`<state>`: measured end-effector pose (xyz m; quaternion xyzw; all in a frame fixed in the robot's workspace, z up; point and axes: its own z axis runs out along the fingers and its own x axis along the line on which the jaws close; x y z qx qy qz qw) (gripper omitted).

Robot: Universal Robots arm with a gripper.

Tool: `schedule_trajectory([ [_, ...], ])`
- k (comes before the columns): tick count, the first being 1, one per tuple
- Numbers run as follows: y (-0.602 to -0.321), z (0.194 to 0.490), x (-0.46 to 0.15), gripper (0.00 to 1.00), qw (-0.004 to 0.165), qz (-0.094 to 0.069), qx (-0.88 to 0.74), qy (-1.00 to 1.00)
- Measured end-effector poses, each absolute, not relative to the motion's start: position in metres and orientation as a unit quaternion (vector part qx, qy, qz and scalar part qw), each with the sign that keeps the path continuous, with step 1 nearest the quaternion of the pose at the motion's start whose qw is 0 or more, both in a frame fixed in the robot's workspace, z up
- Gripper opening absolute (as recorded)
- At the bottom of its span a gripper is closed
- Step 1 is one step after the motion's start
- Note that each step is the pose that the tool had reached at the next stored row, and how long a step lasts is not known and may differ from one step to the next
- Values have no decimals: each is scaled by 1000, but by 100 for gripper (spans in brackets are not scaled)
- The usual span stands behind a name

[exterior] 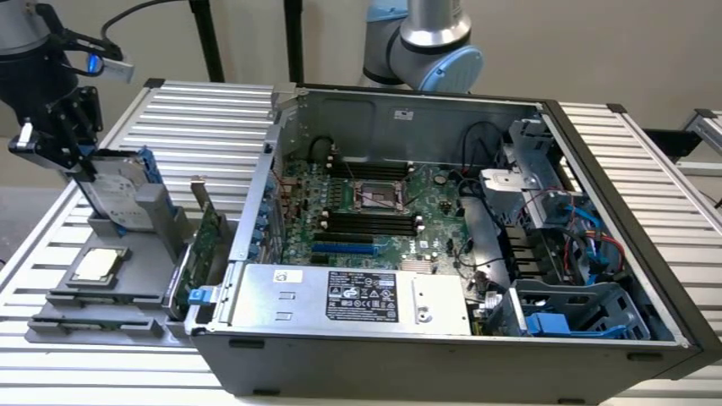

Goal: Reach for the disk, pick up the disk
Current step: 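Pick up the disk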

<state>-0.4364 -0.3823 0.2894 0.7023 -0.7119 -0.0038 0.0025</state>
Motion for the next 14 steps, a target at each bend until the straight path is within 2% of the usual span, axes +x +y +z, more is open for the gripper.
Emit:
schedule_trajectory([
  [14,-387,290,-437,33,1,-2,702,-712],
])
